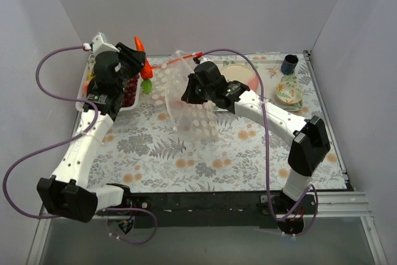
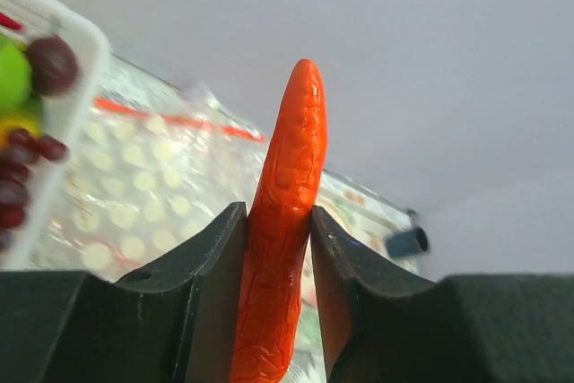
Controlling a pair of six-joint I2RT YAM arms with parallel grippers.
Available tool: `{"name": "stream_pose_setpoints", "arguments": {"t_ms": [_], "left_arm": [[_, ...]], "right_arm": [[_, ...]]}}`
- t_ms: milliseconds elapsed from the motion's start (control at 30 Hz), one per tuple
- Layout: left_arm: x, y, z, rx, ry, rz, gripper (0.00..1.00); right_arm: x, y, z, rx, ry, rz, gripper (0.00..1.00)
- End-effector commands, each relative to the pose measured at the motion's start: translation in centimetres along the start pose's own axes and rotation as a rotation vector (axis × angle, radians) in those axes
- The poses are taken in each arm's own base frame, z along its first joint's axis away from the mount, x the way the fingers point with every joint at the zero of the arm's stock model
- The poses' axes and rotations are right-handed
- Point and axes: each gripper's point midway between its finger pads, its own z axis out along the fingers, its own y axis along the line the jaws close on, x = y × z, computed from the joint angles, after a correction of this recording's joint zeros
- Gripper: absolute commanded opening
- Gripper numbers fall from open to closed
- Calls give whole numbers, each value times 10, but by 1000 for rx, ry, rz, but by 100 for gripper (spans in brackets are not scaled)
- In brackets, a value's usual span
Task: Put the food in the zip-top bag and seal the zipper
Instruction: Place the fake vegetable in the zipper food storage bag.
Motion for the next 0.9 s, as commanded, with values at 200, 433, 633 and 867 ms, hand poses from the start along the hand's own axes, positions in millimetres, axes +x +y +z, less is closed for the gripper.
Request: {"name": "stream_pose_setpoints", "arguments": {"t_ms": [200,433,633,867], "left_arm": [[49,-53,-58,390,9,-217,9],[68,-43,-65,440,-19,-207,9],[82,-33,-62,440,-32,-203,9],[88,-17,-70,428,-60,-177,9]], "right_arm": [[-32,68,-1,-222,15,190,1],[-28,81,-11,-304,35,251,1],[-38,81,-25,-303,-9,252,1],[-58,90,-43,-336,-49,245,1]]}}
